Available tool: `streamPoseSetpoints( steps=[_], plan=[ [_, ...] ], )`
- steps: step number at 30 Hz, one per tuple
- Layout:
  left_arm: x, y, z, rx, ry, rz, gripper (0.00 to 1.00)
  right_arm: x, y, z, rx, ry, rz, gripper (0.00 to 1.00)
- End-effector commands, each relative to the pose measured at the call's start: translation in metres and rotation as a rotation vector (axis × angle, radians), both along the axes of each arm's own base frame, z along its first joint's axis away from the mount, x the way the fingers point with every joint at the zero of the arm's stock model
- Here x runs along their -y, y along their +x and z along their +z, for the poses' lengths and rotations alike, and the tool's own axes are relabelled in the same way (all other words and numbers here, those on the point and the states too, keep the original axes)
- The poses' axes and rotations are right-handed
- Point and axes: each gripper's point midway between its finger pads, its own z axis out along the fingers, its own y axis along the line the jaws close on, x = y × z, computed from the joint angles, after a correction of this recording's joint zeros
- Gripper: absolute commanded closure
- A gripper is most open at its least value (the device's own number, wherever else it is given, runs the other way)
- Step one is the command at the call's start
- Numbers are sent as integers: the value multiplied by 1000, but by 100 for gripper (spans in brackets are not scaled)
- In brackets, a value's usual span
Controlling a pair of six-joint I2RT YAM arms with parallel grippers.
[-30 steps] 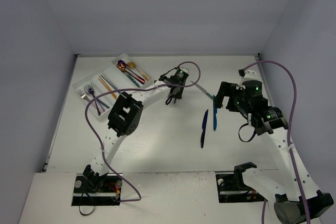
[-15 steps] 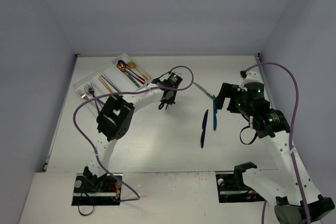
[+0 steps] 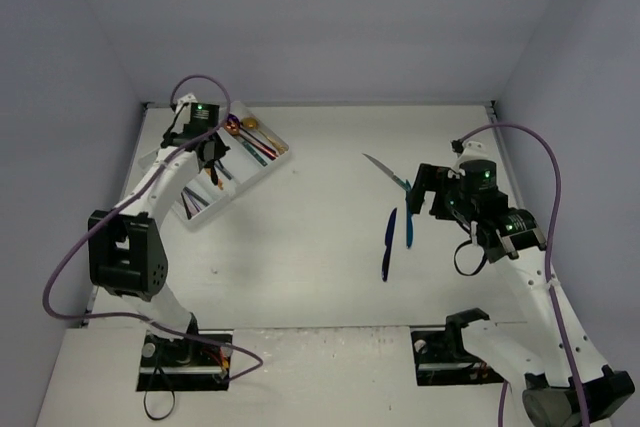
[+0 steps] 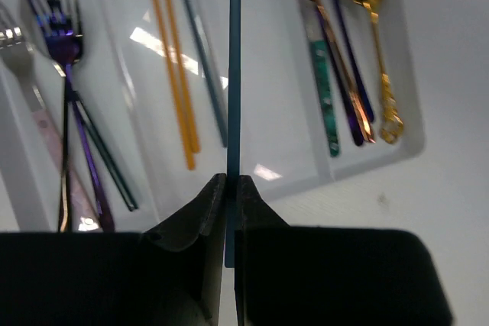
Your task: Sort the eating utensils into containers
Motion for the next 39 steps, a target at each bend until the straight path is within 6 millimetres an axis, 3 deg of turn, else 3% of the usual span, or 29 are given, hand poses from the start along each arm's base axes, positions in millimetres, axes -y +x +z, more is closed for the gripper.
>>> streamPoseSetpoints(
  steps=[1, 5, 9, 13, 18, 23, 26, 31, 37, 39],
  plan=[
    [-30, 27, 1, 83, -113, 162, 100, -2, 6, -10, -14, -5, 16, 4],
    [-56, 56, -21, 44, -132, 234, 100, -5, 4, -21, -50, 0, 26, 4],
    [-67, 69, -31, 30, -141, 284, 100, -5, 4, -31, -79, -11, 27, 4],
    [-79, 67, -48, 24, -157, 349, 100, -6, 3, -40, -109, -10, 35, 4],
    [-77, 61, -61, -4, -166, 354, 100, -8, 1, -51, -145, -16, 43, 4],
    [-75, 50, -65, -22, -165, 338, 80, -8, 0, -75, -214, -29, 40, 4],
    [-71, 45, -57, -20, -156, 296, 66, -10, -2, -87, -247, -11, 24, 5],
    [-54, 41, -32, -4, -117, 173, 52, -15, -8, -116, -319, -28, -7, 11],
    [-10, 28, 18, 30, -2, -66, 45, -27, -10, -133, -367, -60, -32, 20],
    [20, 17, 36, 57, 13, -184, 44, -23, -3, -134, -357, -87, -48, 30]
  ],
)
